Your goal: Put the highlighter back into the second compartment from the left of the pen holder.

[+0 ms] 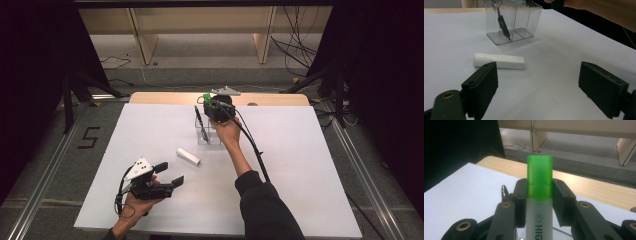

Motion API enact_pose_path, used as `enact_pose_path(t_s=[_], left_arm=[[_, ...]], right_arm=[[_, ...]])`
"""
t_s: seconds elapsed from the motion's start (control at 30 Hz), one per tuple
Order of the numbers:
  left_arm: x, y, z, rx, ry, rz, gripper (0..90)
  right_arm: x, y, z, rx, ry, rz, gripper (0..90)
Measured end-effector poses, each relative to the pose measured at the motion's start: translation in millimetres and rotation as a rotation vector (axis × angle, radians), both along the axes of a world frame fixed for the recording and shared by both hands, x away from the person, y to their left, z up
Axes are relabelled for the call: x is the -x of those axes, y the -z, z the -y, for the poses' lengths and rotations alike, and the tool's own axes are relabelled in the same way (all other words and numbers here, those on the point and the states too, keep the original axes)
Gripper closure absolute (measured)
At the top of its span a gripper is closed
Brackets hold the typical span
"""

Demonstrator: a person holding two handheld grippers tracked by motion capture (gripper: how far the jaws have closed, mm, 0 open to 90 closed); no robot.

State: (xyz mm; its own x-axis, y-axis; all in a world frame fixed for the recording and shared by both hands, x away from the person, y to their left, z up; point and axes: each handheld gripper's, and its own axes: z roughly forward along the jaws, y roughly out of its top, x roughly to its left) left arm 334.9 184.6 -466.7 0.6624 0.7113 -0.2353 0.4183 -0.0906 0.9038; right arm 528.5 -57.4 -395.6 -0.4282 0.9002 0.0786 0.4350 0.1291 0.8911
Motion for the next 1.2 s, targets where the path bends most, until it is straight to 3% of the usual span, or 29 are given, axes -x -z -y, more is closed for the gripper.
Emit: enact_pose_path(t_s=[0.4, 0.53, 0.73, 0.97, 1.2], left_arm=[[-0.5, 0.7, 0.4, -0.002, -0.003, -0.004, 15.8], [-0.7, 0.6, -0.7, -0.002, -0.003, 0.001, 15.8], [-1.3, 0.5, -2.1, 0.009, -0.013, -0.005, 15.8], [-1.5, 0.1, -3.5, 0.008, -0.020, -0.005, 15.8], [-1.7, 0.3, -4.3, 0.012, -0.025, -0.006, 15.8]], right_arm=[[-1.9, 9.6, 4.9, -0.014, 0.011, -0.032, 66.4], [-2.7, 6.7, 8.9, -0.034, 0.010, -0.054, 49.3], [9.3, -13.1, 14.7, -0.038, -0.017, -0.021, 41.7], [29.3, -28.7, 10.0, -0.014, -0.144, -0.039, 34.6], [41.8, -28.9, -2.1, -0.020, -0.277, -0.089, 32.5]])
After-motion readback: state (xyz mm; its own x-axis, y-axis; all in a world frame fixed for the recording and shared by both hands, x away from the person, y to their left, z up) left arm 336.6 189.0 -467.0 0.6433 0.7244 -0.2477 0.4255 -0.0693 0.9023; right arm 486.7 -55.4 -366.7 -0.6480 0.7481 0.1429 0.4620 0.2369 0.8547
